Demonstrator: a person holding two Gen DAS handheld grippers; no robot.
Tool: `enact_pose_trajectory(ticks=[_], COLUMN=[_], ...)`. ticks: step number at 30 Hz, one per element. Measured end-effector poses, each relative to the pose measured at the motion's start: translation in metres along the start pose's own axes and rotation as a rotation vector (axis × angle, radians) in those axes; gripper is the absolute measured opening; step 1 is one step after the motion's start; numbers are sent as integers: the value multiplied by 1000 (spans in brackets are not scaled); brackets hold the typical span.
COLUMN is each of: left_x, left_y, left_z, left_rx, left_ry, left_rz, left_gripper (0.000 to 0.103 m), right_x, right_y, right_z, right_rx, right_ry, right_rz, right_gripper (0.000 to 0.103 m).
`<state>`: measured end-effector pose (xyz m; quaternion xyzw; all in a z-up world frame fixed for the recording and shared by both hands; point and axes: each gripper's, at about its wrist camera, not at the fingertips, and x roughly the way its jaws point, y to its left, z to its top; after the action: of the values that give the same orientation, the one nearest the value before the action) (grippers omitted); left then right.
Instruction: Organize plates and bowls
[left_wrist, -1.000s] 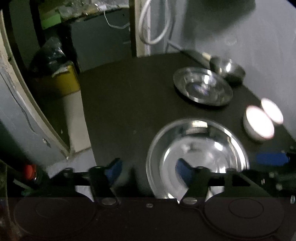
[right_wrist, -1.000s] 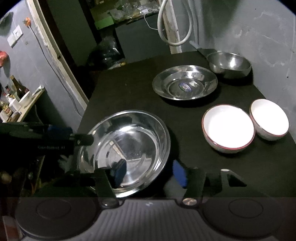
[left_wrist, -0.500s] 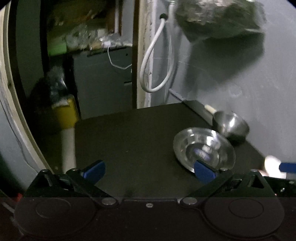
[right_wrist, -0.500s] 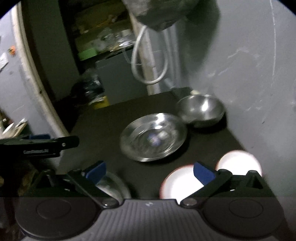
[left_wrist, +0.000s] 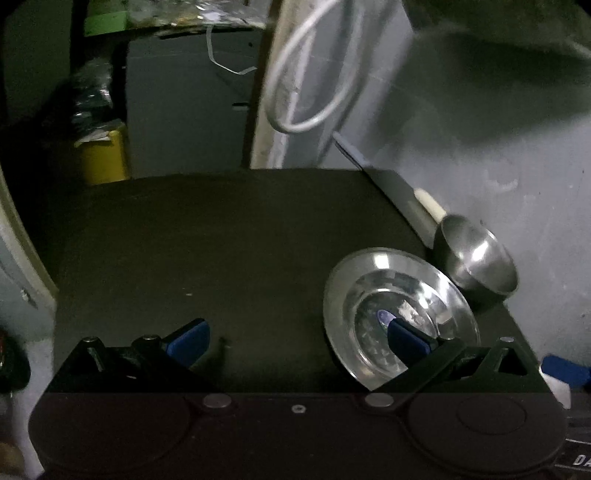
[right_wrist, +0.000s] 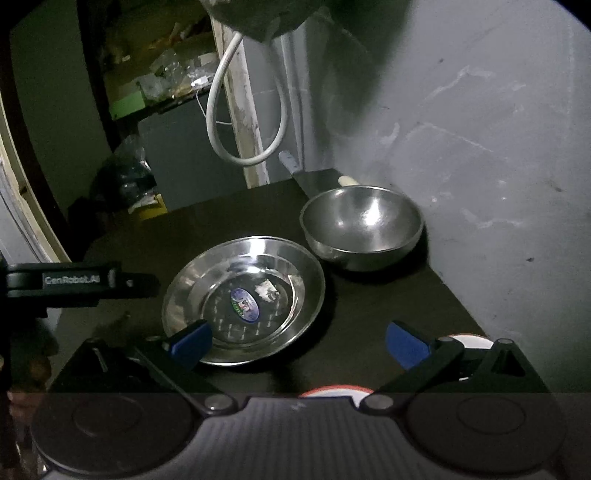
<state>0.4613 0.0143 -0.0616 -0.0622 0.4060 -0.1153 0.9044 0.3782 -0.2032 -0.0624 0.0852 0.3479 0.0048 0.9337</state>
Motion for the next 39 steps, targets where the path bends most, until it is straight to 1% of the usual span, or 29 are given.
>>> enact_pose_trajectory(ticks=[3, 5, 6, 8, 9, 10, 11, 12, 14, 15, 16, 17, 18, 21, 22, 25, 32, 39], left_x=[12, 16, 19, 22, 23, 25, 27, 27, 28, 29, 30, 31, 32, 35, 35, 34, 22, 8], left_y=[-6, -9, -10, -11, -11, -11, -12, -12, -11, -11, -11, -12, -12, -11, -10, -8, -10, -10], left_z=[1, 0, 0, 0, -1, -1, -1, -2, -2, -2, -2, -2, -3, -4, -4, -4, -8, -10], left_rx=[11, 18, 24, 34, 38, 39, 38, 33, 24, 25, 30, 37, 41, 41, 39, 42, 76, 84], left_ry=[22, 32, 36, 45, 50, 53, 54, 53, 56, 62, 70, 80, 88, 102, 104, 102, 82, 53], left_rz=[-28, -34, -35, -39, -44, -46, -47, -52, -71, -83, -97, -113, -124, -146, -151, -157, -157, -171], left_gripper=[100, 97, 95, 89, 87, 84, 78, 76, 65, 61, 50, 45, 43, 27, 25, 25, 25, 25], right_x=[11, 18, 20, 24, 26, 28, 29, 29, 32, 32, 34, 34, 35, 39, 40, 40, 38, 29], right_y=[4, 7, 8, 10, 11, 12, 12, 13, 14, 13, 13, 13, 13, 12, 12, 10, 9, 7], right_z=[-3, -3, -4, -5, -5, -5, -5, -5, -6, -6, -6, -6, -6, -8, -8, -9, -7, -7], right_rx=[-19, -28, -31, -39, -41, -42, -44, -46, -49, -47, -45, -43, -41, -31, -27, -18, -12, 1], right_ry=[11, 24, 28, 36, 42, 44, 44, 42, 41, 44, 48, 52, 56, 69, 72, 70, 67, 54], right_rz=[5, 14, 19, 24, 27, 30, 30, 29, 22, 22, 24, 25, 26, 31, 35, 31, 42, 73], right_gripper=[101, 97, 96, 92, 90, 88, 85, 82, 75, 74, 71, 68, 66, 56, 52, 47, 44, 43])
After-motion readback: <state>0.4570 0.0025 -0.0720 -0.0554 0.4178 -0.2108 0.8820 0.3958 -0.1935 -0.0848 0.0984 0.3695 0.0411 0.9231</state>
